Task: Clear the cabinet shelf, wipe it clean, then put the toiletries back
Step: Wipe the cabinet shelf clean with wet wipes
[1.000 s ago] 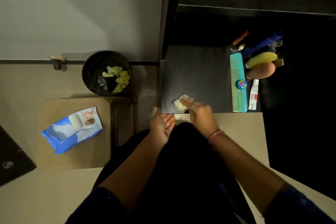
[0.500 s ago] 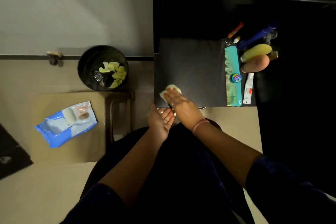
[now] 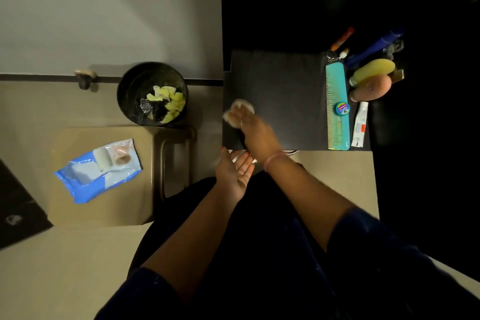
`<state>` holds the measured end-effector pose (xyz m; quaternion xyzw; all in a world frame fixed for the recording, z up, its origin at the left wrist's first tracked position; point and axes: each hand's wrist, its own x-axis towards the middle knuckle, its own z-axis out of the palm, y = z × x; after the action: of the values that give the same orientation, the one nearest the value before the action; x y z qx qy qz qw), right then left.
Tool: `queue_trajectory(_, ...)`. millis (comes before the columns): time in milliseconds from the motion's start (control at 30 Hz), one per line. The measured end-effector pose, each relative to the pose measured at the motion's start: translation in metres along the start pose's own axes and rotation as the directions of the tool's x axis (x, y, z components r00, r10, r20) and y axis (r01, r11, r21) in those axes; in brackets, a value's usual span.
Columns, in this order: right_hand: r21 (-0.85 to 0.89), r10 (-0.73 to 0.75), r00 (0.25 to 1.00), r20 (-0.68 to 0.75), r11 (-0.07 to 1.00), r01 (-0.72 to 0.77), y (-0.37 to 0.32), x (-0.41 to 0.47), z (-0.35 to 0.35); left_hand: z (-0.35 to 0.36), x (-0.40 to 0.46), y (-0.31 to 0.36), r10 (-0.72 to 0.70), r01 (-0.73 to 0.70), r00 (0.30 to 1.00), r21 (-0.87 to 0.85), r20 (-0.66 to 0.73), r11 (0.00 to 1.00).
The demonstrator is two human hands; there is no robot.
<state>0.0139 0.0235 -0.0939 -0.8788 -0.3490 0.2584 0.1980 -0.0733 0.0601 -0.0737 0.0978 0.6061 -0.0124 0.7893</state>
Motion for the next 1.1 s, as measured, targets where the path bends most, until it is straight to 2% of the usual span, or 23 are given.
queue_trajectory(67, -0.021, -0.102, 0.994, 0.046, 0.994, 0.103, 0.006, -0.039, 0.011, -0.001, 0.0, 0.002, 0.005, -0.005, 1.0, -0.016, 0.008, 1.0)
queue_trajectory(167, -0.063, -0.122, 0.991, 0.053, 0.99, 0.125, 0.027, -0.057, -0.001, -0.005, 0.002, 0.006, 0.012, -0.011, 1.0, 0.041, -0.016, 0.999)
queue_trajectory(233, -0.017, -0.047, 0.999, -0.005, 0.999, 0.046, 0.039, -0.04, -0.015, -0.005, 0.002, 0.007, 0.021, -0.02, 1.0, 0.054, -0.022, 0.998)
queue_trajectory(333, 0.031, 0.137, 0.976, -0.168, 0.991, -0.133, 0.047, 0.014, -0.035, -0.006, 0.002, 0.004, 0.009, -0.009, 1.0, 0.032, -0.007, 0.999)
queue_trajectory(400, -0.024, 0.198, 0.961, -0.194, 0.978, -0.206, 0.042, 0.056, -0.046, -0.006, 0.002, 0.001, 0.005, -0.005, 1.0, 0.01, -0.015, 1.0)
queue_trajectory(467, 0.021, 0.233, 0.947, -0.222, 0.972, -0.235, 0.033, 0.091, -0.049, -0.006, 0.001, 0.001, -0.002, 0.002, 1.0, -0.012, -0.013, 1.0)
queue_trajectory(500, 0.035, 0.238, 0.954, -0.181, 0.971, -0.235, 0.026, 0.099, -0.048, -0.007, 0.0, 0.001, -0.011, 0.011, 1.0, -0.026, -0.007, 1.0)
queue_trajectory(567, -0.059, 0.175, 0.979, -0.105, 0.981, -0.182, 0.004, 0.085, -0.034, -0.008, 0.0, 0.001, -0.022, 0.022, 1.0, -0.039, -0.004, 0.999)
queue_trajectory(633, -0.055, -0.019, 0.998, -0.055, 0.998, 0.016, -0.008, 0.048, -0.01, -0.008, 0.0, 0.001, -0.022, 0.022, 1.0, -0.028, -0.004, 0.999)
queue_trajectory(700, -0.067, -0.205, 0.978, 0.042, 0.976, 0.207, -0.009, 0.005, 0.01, -0.009, -0.002, 0.002, -0.004, 0.004, 1.0, -0.038, 0.011, 0.999)
queue_trajectory(767, -0.039, -0.23, 0.97, 0.079, 0.972, 0.233, 0.004, -0.029, 0.02, -0.01, -0.003, 0.003, 0.003, -0.001, 0.999, -0.045, 0.045, 0.999)
queue_trajectory(867, -0.053, -0.196, 0.976, 0.098, 0.978, 0.201, 0.018, -0.065, 0.014, -0.01, -0.002, 0.007, -0.008, 0.009, 0.999, -0.028, 0.054, 1.0)
queue_trajectory(967, -0.105, -0.176, 0.983, 0.052, 0.978, 0.18, 0.034, -0.059, 0.002, -0.011, 0.003, 0.01, -0.018, 0.018, 1.0, -0.007, -0.015, 1.0)
queue_trajectory(1100, -0.037, 0.069, 0.986, -0.153, 0.996, -0.075, 0.044, 0.0, -0.018, -0.013, 0.004, 0.009, -0.02, 0.021, 0.999, 0.019, -0.03, 1.0)
